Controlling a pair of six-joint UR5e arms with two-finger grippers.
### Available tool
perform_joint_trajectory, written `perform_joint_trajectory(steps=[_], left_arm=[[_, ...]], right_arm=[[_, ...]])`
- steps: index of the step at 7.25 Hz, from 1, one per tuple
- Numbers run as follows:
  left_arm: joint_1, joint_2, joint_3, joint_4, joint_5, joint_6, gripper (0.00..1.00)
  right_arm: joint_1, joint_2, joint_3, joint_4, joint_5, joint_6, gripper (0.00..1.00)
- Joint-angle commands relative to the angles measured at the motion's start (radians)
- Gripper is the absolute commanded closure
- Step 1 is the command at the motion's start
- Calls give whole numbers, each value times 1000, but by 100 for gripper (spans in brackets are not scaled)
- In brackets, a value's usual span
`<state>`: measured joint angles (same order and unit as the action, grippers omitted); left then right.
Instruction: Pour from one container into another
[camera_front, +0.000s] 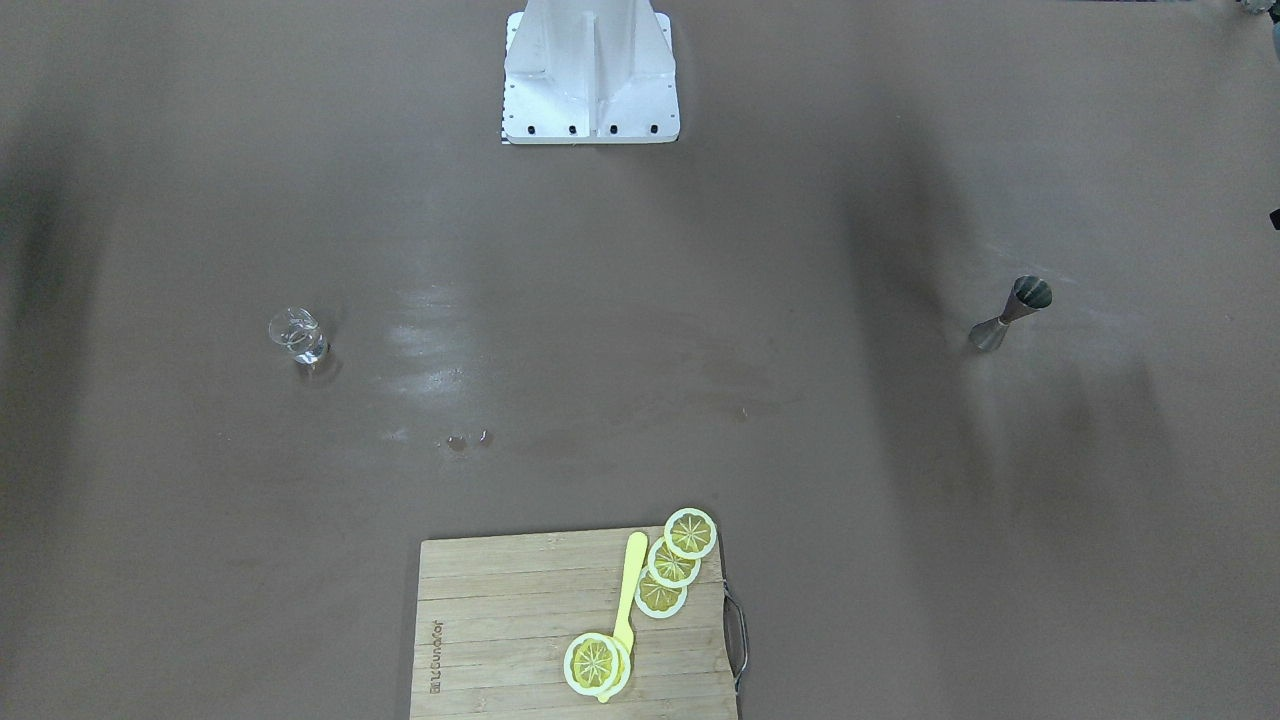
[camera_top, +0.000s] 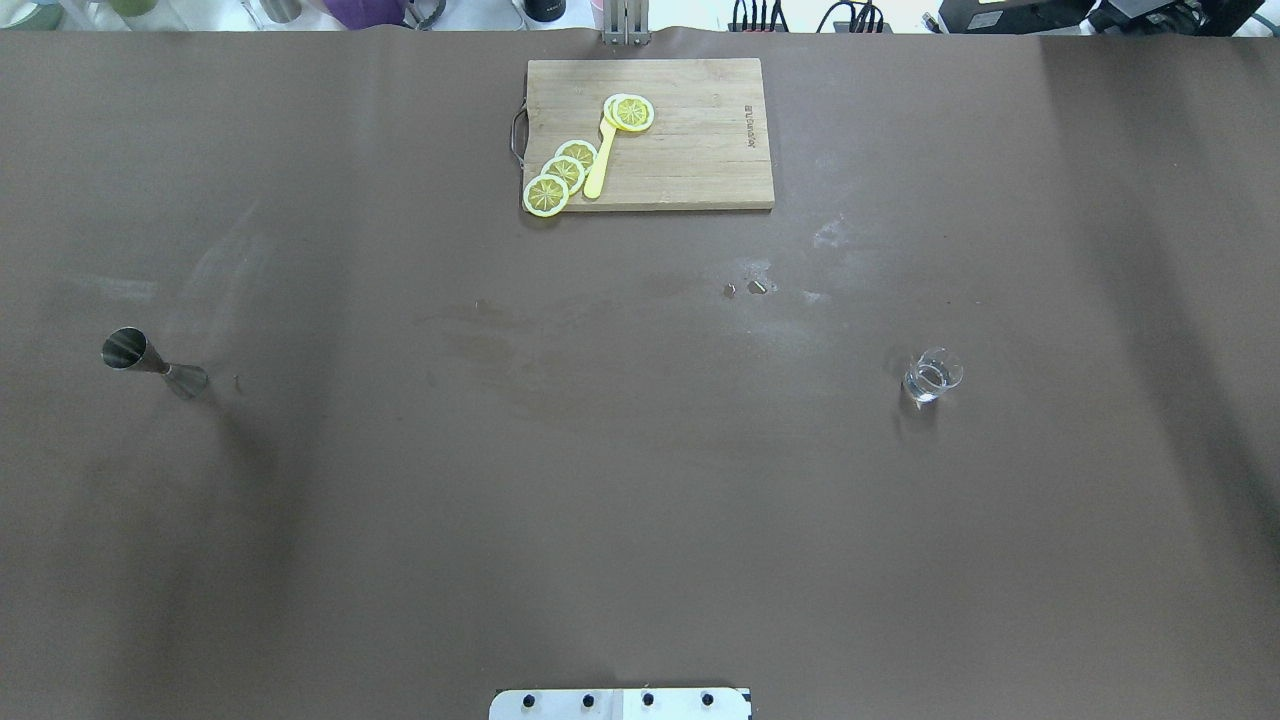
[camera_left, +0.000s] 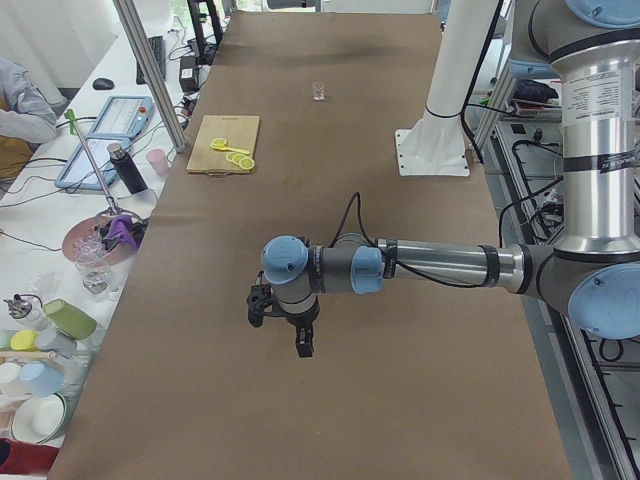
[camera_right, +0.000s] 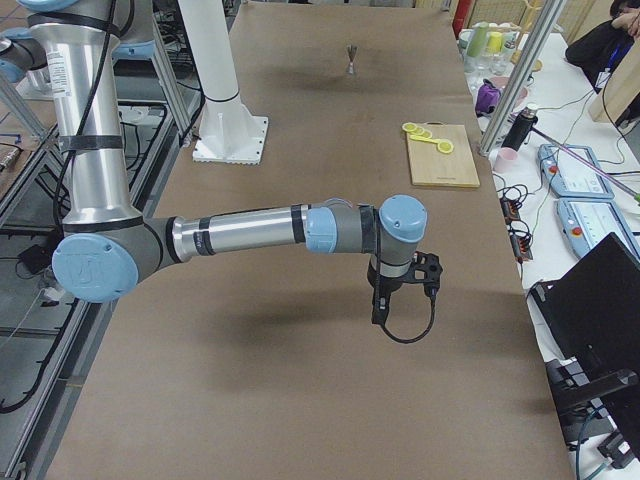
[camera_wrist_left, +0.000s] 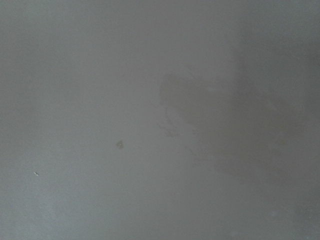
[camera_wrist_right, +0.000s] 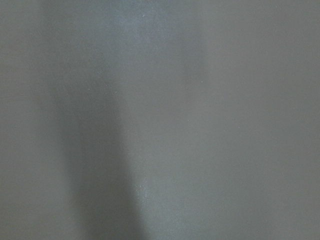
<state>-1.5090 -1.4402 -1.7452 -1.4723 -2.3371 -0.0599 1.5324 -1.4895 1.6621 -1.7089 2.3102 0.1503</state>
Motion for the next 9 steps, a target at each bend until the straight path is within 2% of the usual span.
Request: perform_joint_trajectory(steps=[1, 3, 6, 9], left_arm=[[-8, 24, -42, 3, 7, -1, 1], [-10, 26, -54, 3, 7, -1, 1], [-26, 70, -59, 3, -82, -1, 1], [-54, 69, -65, 1, -97, 0, 1]], right_arm=[[0, -2, 1, 0, 0, 0, 0], [0, -2, -1, 0, 0, 0, 0], [0, -3, -1, 0, 0, 0, 0], [0, -3, -4, 0, 0, -2, 0]])
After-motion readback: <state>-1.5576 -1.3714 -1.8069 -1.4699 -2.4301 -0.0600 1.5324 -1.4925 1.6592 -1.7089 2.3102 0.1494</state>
